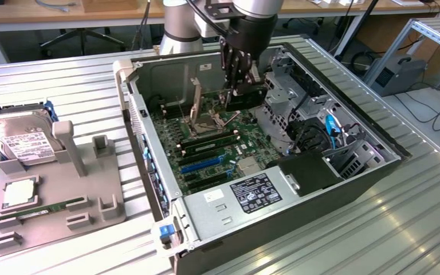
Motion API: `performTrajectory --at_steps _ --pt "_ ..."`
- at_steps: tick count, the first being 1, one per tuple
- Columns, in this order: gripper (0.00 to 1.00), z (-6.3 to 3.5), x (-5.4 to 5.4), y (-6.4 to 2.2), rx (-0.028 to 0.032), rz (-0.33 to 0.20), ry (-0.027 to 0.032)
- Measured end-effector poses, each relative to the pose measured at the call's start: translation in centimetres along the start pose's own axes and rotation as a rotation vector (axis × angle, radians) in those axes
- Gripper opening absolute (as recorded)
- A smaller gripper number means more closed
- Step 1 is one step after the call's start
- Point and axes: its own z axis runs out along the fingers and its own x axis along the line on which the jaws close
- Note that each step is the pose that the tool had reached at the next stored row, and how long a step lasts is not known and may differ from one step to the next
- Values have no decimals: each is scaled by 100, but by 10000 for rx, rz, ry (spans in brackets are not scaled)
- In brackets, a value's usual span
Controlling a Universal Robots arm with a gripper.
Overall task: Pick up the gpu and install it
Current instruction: 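Insert the gpu into the slot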
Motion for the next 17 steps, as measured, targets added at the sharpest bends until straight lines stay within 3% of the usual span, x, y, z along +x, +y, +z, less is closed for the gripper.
performTrajectory --at_steps 17 --pt "27 4 45 -2 0 0 0"
